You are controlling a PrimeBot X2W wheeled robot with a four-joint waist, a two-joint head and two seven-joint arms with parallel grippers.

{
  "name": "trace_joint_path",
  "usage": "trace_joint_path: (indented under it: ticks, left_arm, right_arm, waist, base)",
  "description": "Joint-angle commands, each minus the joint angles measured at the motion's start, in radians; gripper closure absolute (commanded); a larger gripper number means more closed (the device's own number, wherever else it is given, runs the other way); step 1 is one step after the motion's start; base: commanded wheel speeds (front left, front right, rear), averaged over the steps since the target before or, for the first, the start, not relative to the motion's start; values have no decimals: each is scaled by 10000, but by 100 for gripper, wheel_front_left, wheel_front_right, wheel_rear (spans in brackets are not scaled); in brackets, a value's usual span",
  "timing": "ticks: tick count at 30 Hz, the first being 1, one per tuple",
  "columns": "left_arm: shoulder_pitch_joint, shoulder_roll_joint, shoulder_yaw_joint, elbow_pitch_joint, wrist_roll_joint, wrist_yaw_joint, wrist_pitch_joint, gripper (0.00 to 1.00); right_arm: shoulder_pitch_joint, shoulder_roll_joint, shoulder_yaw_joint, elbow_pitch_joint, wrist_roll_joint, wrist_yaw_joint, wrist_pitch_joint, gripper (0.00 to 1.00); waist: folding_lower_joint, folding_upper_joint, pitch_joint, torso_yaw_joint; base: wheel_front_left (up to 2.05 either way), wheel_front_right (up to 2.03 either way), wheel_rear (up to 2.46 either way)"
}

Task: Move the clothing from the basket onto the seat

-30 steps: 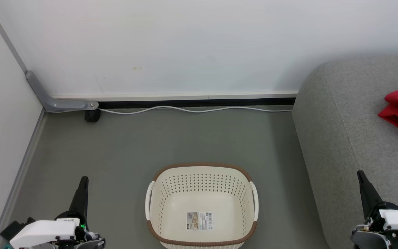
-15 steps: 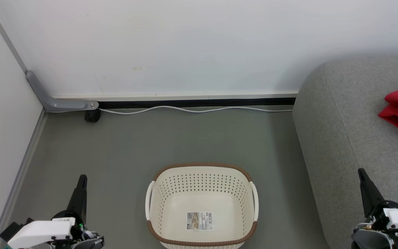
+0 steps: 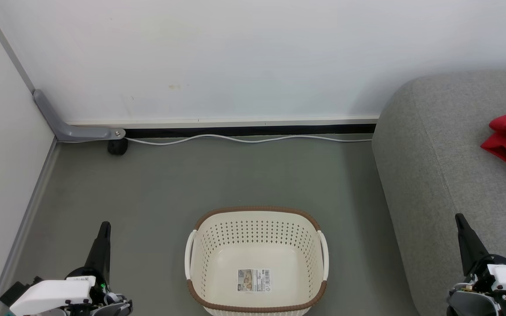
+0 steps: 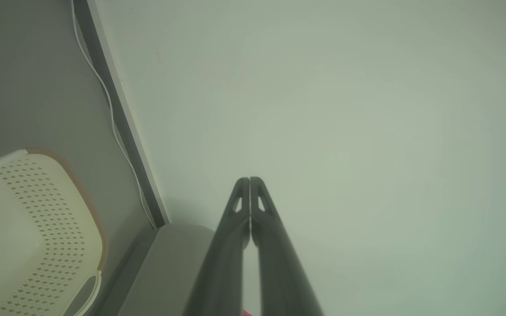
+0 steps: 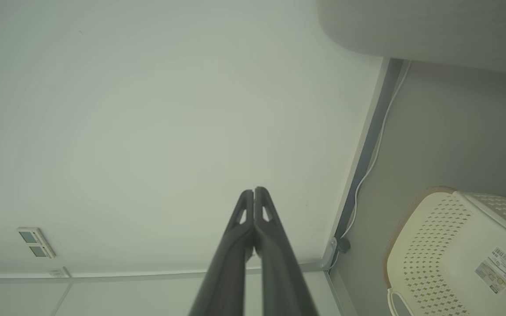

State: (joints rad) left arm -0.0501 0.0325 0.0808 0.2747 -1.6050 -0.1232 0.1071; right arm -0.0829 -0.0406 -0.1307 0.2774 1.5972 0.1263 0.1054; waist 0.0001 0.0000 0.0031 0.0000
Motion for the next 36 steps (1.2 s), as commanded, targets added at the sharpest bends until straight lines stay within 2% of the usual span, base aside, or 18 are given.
trace_joint_path:
  ticks: [1, 36]
  left_arm:
    - [-580, 177, 330, -293, -36, -75, 61, 100]
    - [-580, 177, 329, -294, -37, -75, 61, 100]
  right_arm:
    - [-251, -97, 166, -326, 112, 44, 80, 100]
    - [-250, -97, 168, -326, 114, 44, 79, 100]
  waist:
    - [0, 0, 0, 0]
    - [0, 0, 0, 0]
  base:
    - [0, 0, 0]
    - [0, 0, 0]
